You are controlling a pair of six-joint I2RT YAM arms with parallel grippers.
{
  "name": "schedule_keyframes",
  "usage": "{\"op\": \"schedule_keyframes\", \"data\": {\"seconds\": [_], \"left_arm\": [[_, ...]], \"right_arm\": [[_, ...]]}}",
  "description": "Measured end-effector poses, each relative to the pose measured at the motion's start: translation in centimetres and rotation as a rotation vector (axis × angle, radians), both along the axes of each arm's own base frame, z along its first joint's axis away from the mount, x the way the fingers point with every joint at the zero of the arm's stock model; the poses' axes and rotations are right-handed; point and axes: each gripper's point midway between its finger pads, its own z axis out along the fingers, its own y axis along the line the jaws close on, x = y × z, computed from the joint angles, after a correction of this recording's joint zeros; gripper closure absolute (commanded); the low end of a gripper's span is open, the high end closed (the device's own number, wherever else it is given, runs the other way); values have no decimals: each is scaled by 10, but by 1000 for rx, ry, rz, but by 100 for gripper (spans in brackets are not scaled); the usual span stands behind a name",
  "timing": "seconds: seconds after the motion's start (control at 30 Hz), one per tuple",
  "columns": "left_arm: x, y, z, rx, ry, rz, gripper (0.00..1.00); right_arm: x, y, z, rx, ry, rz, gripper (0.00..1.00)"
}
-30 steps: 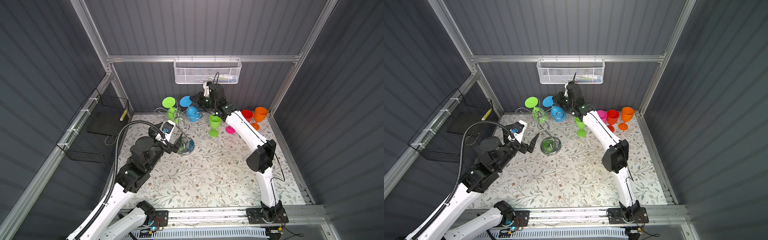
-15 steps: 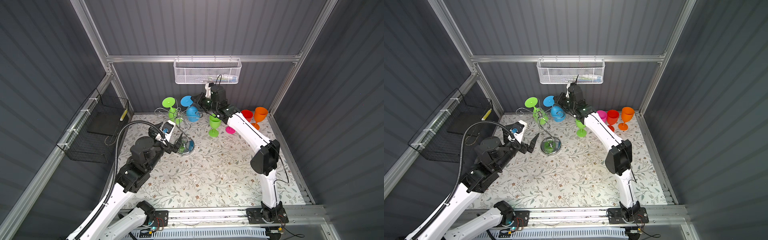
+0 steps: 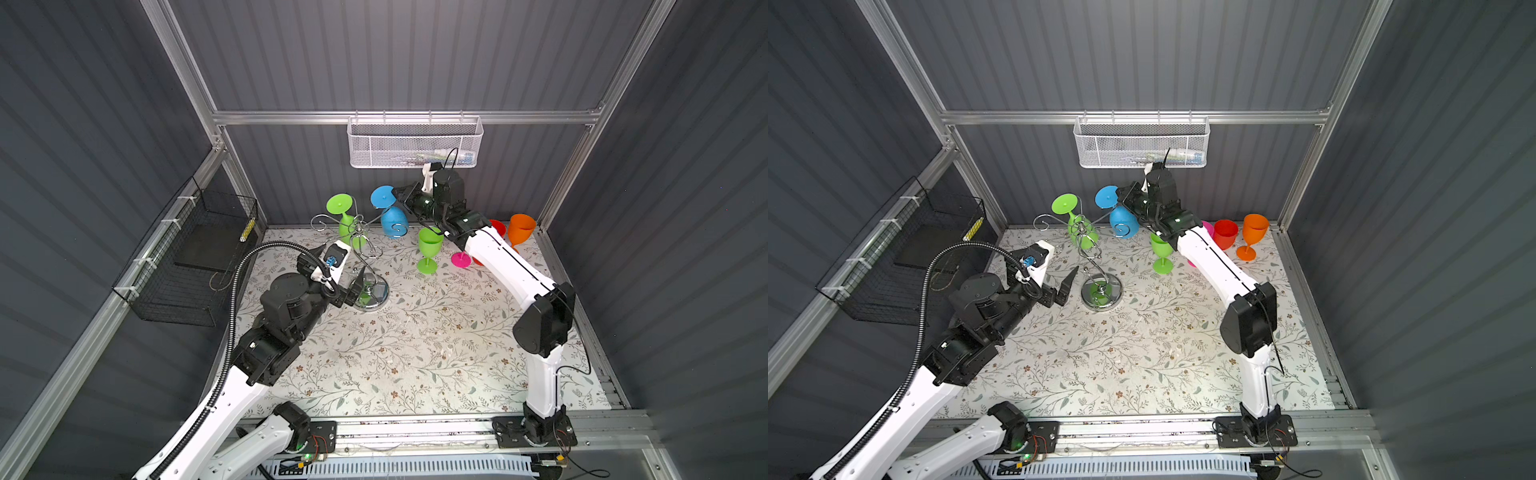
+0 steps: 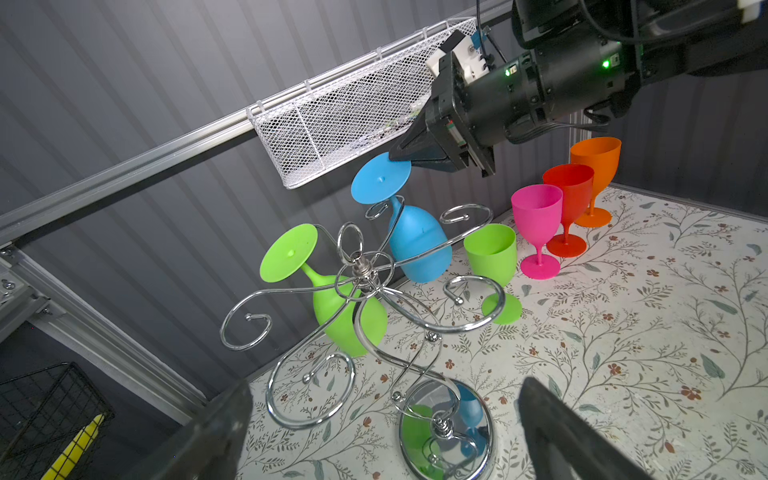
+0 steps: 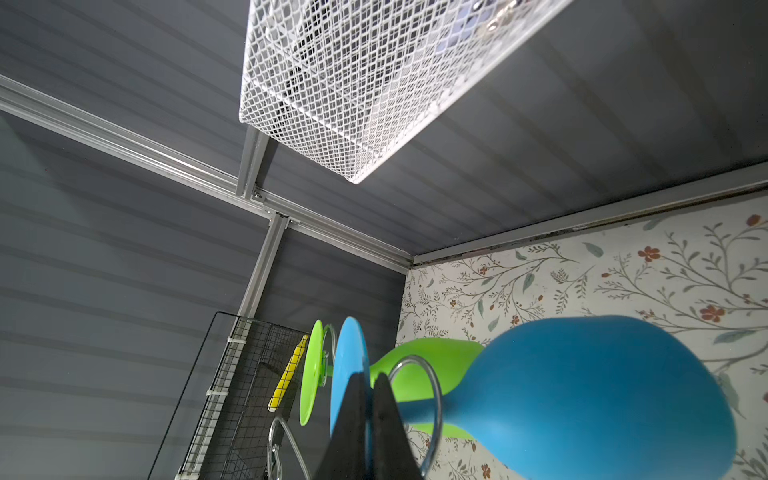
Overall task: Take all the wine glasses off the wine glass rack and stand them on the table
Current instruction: 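Lift the blue glass up off the rack hook with the right gripper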
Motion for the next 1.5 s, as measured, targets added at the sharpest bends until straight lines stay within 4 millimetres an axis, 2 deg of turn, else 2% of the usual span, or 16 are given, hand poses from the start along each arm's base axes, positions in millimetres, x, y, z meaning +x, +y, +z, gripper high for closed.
{"op": "schedule_keyframes", "data": {"seconds": [0.33,0.53,0.73,0.87,1.0,1.17,1.5], "left_arm": [[2,-1,-2,4,6,0,0],[2,-2,-3,6,9,0,0],[2,-2,-3,6,9,0,0],[2,-2,-3,6,9,0,0],[2,-2,-3,7,9,0,0],[2,-2,-3,6,9,0,0],[2,-2,-3,7,9,0,0]], "right_arm": [[-9,-4,-4,-8,8,7,100],[-12,1,-13,-17,23,19,100],[-21,13,-14,-17,25,49,100],[-27,20,-11,-13,22,70,100],[-30,25,1,0,2,82,100],[-26,33,18,24,-33,92,100],[-6,51,-1,28,0,95,100]]}}
